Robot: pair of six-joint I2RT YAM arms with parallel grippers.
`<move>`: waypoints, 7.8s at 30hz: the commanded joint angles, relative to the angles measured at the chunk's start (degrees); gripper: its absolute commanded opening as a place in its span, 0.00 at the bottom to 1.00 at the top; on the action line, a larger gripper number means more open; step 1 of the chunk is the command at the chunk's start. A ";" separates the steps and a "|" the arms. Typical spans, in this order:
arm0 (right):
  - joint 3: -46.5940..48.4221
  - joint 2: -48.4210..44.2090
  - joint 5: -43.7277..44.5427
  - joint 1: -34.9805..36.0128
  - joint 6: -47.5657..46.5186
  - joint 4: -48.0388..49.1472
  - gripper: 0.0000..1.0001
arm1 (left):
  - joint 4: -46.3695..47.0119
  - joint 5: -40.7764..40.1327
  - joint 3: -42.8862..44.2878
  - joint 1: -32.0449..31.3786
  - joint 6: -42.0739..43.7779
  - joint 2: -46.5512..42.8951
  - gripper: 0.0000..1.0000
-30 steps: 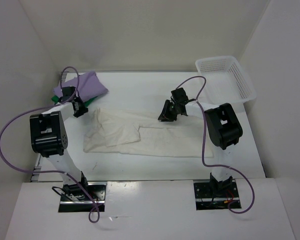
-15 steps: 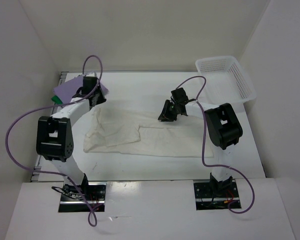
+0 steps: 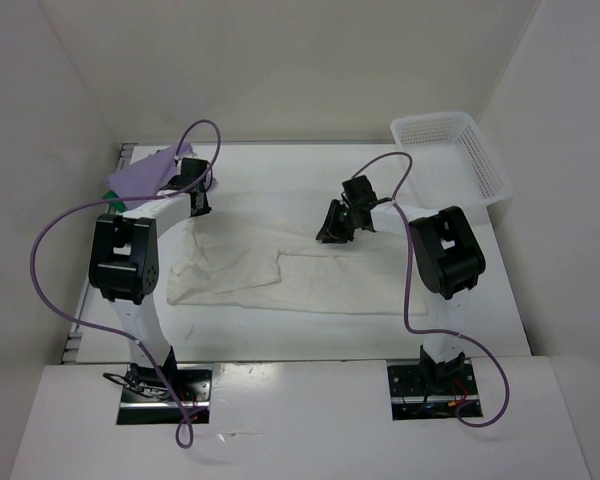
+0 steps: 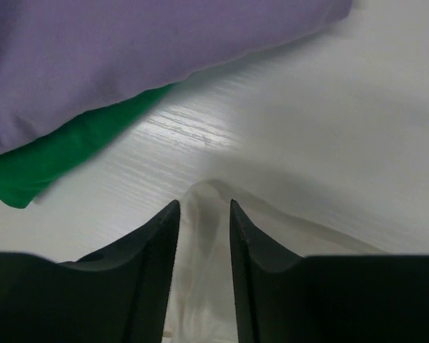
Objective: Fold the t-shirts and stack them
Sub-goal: Fold the other side of the tshirt into a rectangle, then rotate the tshirt 90 degrees
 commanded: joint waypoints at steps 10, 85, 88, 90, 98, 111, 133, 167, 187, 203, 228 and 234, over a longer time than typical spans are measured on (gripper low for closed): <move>-2.19 0.26 5.89 -1.24 -1.97 -5.10 0.34 | 2.06 -0.26 -1.02 1.52 1.33 2.00 0.14; -16.95 -16.35 14.34 -8.10 6.99 -8.26 0.13 | -1.71 33.93 -44.97 1.76 -30.32 -37.28 0.37; -19.84 -18.37 12.31 -7.22 7.61 -8.79 0.13 | -3.65 37.07 -45.67 5.82 -29.17 -39.92 0.38; -21.70 -20.64 12.31 -6.17 8.75 -8.79 0.13 | -4.78 37.79 -45.67 6.96 -29.17 -41.58 0.38; -21.20 -33.57 14.67 -0.62 8.58 -15.20 0.31 | -6.99 39.55 -36.37 9.52 -26.37 -46.08 0.38; 17.82 -6.30 -3.31 5.96 -9.52 -13.27 0.00 | -2.60 44.47 -27.92 7.68 -21.97 -41.77 0.23; 82.28 48.69 -18.62 14.31 -22.98 -36.65 0.69 | -5.24 46.32 -28.28 6.97 -19.06 -44.06 0.18; 59.86 20.05 8.53 -11.43 9.20 -23.12 0.61 | 10.38 43.51 -28.89 -32.39 -38.12 -22.46 0.60; 37.37 -7.27 9.85 -5.72 5.32 -17.32 0.88 | 20.44 40.69 -14.56 -50.42 -52.55 2.79 0.20; -9.98 -36.20 8.44 -7.13 9.46 -10.81 0.89 | -3.91 46.03 -40.22 -18.61 -31.46 -40.63 0.53; -33.24 -52.67 12.83 21.52 30.30 -13.87 0.42 | -22.97 32.75 -20.83 -18.08 -17.07 -42.12 0.49; -29.44 -50.80 12.13 17.05 22.56 -16.78 0.11 | -18.86 27.06 -11.41 -15.62 -13.88 -36.86 0.70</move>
